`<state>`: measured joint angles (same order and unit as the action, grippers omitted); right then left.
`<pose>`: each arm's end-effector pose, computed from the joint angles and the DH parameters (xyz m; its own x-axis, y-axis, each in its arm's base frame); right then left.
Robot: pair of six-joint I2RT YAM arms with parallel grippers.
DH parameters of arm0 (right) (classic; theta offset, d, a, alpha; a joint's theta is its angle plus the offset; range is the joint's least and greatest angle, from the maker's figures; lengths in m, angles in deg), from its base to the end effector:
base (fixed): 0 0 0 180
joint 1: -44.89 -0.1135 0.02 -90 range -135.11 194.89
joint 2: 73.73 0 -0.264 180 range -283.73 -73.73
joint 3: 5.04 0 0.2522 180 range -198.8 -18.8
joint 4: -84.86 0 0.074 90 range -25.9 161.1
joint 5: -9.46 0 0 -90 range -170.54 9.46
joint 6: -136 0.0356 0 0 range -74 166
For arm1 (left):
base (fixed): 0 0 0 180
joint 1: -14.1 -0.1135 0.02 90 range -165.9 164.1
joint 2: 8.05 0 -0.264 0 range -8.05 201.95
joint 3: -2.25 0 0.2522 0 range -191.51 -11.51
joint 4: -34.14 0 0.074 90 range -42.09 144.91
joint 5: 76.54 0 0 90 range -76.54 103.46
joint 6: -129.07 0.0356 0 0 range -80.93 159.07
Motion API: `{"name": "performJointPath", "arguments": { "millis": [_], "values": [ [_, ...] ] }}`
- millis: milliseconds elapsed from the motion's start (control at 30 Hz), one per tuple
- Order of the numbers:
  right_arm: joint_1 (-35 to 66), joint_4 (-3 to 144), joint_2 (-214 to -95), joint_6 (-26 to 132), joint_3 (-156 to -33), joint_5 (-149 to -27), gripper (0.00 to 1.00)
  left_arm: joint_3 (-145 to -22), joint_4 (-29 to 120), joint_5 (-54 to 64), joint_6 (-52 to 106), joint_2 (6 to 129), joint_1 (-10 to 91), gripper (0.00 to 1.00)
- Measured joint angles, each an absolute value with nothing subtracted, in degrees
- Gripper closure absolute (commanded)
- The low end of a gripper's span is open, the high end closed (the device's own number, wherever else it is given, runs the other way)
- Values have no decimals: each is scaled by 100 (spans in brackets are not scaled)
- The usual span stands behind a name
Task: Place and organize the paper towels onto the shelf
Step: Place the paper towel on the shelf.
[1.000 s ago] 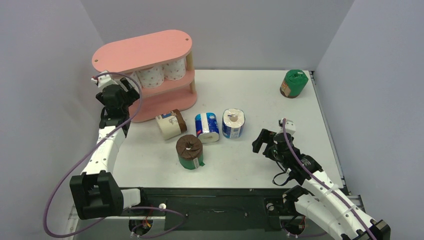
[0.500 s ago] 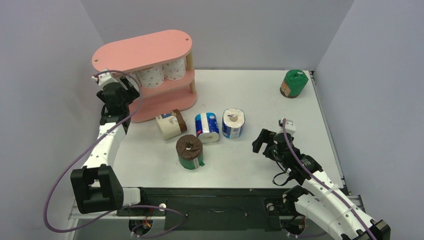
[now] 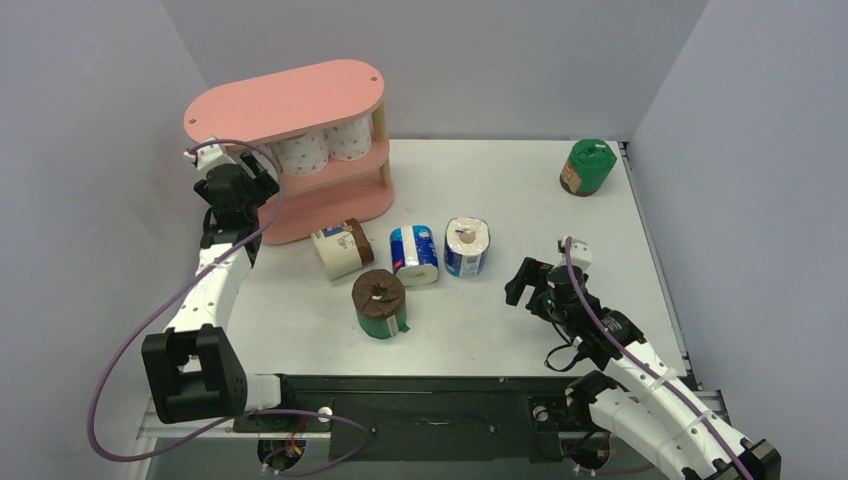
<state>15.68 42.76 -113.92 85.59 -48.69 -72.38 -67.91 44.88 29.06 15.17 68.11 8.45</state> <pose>0.1381 0.0714 0.2309 -0.6662 0.3503 -0.6584 0.0496 0.9017 0.4295 0.3089 0.0402 0.3123 -0.1198 -0.4040 -0.9069 -0.4371 0.8416 -0.3172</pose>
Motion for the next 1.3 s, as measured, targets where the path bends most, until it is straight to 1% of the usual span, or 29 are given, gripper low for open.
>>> {"name": "performJointPath", "arguments": {
  "millis": [600, 667, 833, 967, 1167, 1300],
  "values": [
    [1568, 4276, -11477, 8559, -4869, -7240, 12, -6791, 4427, 2777, 1331, 6852, 836, 27],
    [1568, 4278, -11477, 8559, -4869, -7240, 12, -6791, 4427, 2777, 1320, 6850, 836, 26],
    [1568, 4278, -11477, 8550, -4869, -7240, 12, -6791, 4479, 2803, 1290, 6767, 834, 20],
    [1568, 4276, -11477, 8544, -4869, -7240, 12, -6778, 4671, 2864, 1250, 6476, 827, 19],
    [1568, 4276, -11477, 8517, -4869, -7242, 12, -6741, 5288, 2961, 1335, 5635, 836, 18],
    [1568, 4276, -11477, 8513, -4869, -7244, 12, -6739, 5871, 2972, 1388, 5010, 878, 10]
  ]
}}
